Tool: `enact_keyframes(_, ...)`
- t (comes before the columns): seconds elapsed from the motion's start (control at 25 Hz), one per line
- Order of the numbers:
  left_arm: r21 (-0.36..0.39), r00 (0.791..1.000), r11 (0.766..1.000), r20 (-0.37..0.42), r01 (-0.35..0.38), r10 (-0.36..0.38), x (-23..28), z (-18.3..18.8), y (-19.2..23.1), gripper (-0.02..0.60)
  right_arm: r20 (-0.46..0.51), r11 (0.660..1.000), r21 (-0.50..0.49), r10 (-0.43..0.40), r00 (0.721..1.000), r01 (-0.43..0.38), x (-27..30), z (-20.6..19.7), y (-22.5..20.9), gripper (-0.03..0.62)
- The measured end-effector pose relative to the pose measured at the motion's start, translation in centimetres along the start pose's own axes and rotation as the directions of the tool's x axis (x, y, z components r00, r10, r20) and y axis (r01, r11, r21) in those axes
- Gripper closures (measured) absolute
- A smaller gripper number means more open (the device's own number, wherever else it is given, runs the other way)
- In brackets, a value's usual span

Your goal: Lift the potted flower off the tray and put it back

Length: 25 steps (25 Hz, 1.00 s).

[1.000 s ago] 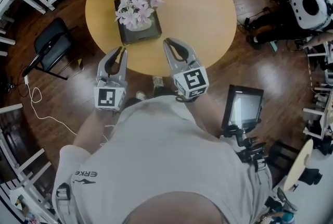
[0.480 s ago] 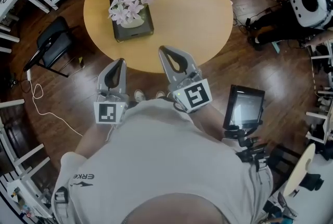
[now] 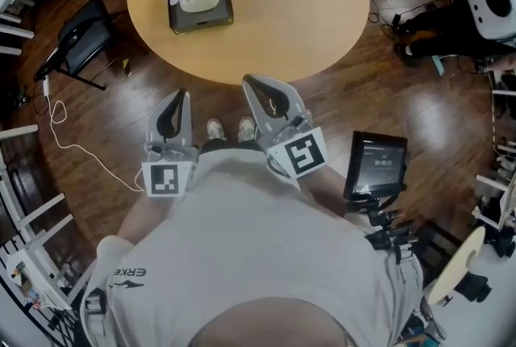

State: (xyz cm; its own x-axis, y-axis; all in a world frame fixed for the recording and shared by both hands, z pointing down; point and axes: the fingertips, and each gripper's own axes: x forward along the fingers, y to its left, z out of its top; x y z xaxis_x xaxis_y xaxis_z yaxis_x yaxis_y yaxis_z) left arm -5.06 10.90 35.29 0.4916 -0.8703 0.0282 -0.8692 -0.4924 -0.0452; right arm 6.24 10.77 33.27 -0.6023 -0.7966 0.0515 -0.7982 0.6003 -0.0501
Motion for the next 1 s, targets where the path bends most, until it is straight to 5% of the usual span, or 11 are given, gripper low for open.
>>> enact_keyframes(0.72, -0.004, 0.993, 1.0, 0.119, -0.008, 0.008, -1.9, 1.7, 2.7, 0.58, -0.007, 0.996, -0.021, -0.082, 0.997, 0.082, 0.0, -0.2, 0.9, 0.582)
enact_keyframes(1.0, 0.001, 0.995, 1.0, 0.101, -0.003, 0.003, -1.7, 1.3, 3.2, 0.58, -0.003, 0.995, -0.035, -0.088, 0.996, 0.088, 0.7, -0.1, 0.7, 0.582)
